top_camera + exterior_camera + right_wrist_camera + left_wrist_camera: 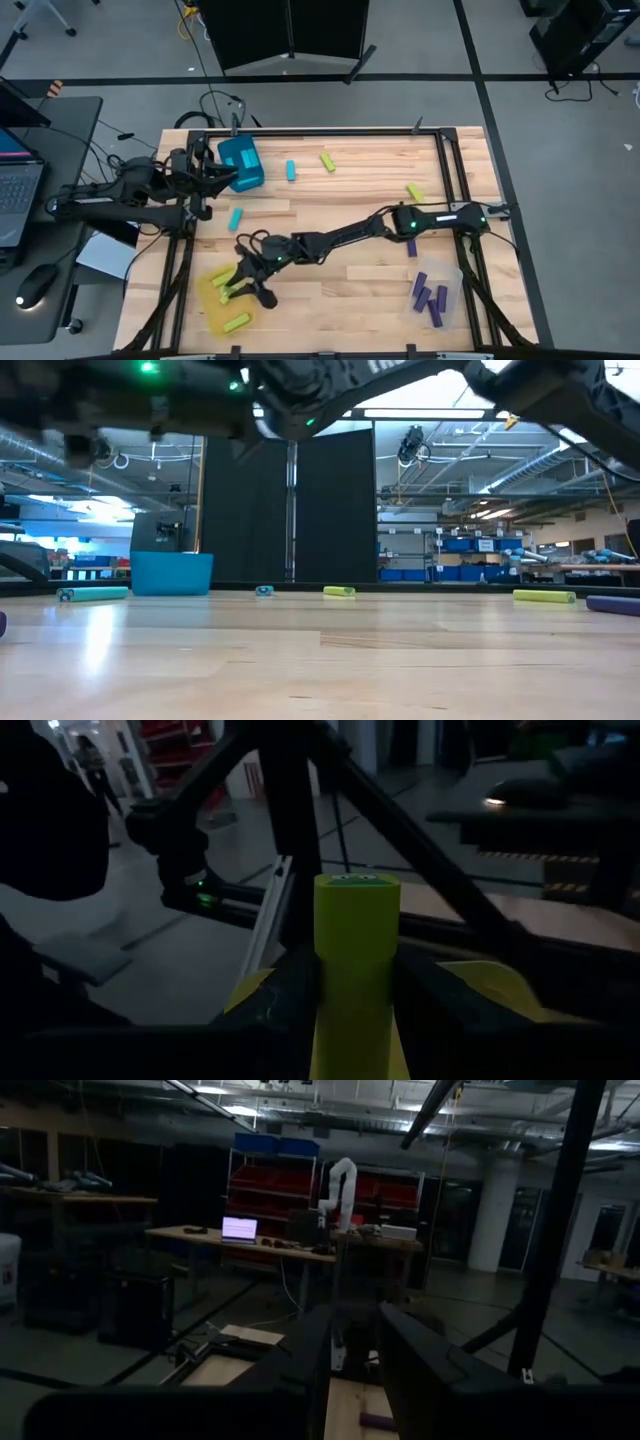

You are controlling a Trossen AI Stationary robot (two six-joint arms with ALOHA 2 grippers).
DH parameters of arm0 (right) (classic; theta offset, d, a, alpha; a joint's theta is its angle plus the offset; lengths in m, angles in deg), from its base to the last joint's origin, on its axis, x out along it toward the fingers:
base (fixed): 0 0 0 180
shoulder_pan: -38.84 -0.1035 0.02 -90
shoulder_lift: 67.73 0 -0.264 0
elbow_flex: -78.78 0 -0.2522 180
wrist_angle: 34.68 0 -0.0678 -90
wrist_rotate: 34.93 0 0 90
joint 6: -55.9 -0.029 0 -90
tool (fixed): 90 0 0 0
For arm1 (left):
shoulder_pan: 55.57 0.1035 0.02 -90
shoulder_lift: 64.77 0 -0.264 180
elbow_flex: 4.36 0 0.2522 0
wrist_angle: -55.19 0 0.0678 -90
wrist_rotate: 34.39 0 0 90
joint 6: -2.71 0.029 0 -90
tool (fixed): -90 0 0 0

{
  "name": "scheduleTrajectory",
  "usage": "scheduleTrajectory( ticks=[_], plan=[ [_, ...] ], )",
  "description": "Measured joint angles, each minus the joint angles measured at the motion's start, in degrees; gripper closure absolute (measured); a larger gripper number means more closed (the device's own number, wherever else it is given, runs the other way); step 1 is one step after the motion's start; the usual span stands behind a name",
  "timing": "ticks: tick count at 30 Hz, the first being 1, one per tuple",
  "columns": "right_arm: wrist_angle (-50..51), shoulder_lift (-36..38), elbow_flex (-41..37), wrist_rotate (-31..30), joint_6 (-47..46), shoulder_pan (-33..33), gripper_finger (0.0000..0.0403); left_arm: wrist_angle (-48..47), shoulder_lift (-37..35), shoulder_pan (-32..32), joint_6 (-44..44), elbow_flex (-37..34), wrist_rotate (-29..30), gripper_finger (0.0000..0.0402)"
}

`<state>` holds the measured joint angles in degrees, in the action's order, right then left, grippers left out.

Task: Sort blocks
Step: Put the green block into the yellow bin, then put the blue block into the blue bin

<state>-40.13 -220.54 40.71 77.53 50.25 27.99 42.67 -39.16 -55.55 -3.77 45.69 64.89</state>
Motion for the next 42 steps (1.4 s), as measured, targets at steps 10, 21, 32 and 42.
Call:
scheduleTrajectory(
  ticks=[10, 21, 32, 42],
  plan=[
    [3.6, -5.0, 6.4, 0.4, -2.2, -0.4, 0.0231, 0.1, 0.0, 0.0, -1.1, 0.0, 0.0, 0.0312],
    [5.2, -3.8, 6.8, 1.2, -0.5, 0.9, 0.0108, 0.1, 0.0, 0.0, -1.4, 0.0, 0.4, 0.0312],
    [13.9, 6.6, 1.3, -10.2, 10.9, 2.5, 0.0145, 0.1, 0.0, 0.0, -2.8, -0.1, 0.7, 0.0312],
    [-3.7, 30.2, -39.9, -24.1, 10.4, 5.9, 0.0196, -3.9, 0.7, 0.0, -2.7, -0.1, 5.1, 0.0312]
  ],
)
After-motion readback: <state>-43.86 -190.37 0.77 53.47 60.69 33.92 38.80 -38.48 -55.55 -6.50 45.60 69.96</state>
